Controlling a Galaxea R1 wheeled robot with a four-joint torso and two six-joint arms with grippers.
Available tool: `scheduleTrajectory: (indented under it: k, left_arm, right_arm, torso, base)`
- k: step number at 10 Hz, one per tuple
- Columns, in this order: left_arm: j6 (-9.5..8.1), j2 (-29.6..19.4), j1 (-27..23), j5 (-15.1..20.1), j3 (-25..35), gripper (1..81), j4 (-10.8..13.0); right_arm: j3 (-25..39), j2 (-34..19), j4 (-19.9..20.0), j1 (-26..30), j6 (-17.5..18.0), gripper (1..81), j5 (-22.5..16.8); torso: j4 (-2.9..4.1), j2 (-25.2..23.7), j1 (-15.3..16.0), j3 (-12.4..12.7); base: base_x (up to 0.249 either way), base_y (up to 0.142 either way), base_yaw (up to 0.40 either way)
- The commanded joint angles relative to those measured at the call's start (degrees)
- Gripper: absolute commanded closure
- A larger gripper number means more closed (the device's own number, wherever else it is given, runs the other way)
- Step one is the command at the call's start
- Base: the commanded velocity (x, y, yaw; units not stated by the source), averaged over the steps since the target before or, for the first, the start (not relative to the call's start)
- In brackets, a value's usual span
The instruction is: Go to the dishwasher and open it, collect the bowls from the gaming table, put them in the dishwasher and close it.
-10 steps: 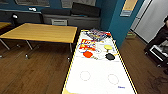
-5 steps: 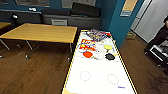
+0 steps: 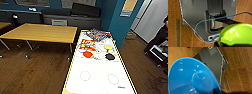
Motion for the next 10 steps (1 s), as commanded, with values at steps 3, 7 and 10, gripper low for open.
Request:
scheduleTrajectory:
  k: [3,7,10]
  left_arm:
    - [0.35,1.07,-0.85,2.31,0.53,81.1,0.66]
    - [1.41,5.46,0.29,2.40,-5.96,81.1,0.74]
    - [1.93,6.52,0.39,2.05,-7.99,81.1,0.74]
  right_arm:
    - [-0.32,-2.03,-1.19,-0.16,-0.19,81.1,-3.47]
    - [-0.93,-1.50,-1.19,0.01,-0.19,81.1,-3.39]
    - [-1.11,-1.50,-1.19,-0.07,-0.19,81.1,-3.47]
  torso:
    - [0.00,0.00,0.02,4.86]
    - [0.00,-0.05,-0.05,10.94]
    - [0.00,-0.09,-0.13,15.88]
  base:
    - [0.000,0.000,0.000]
    - [0.000,0.000,0.000]
    - [0.000,0.000,0.000]
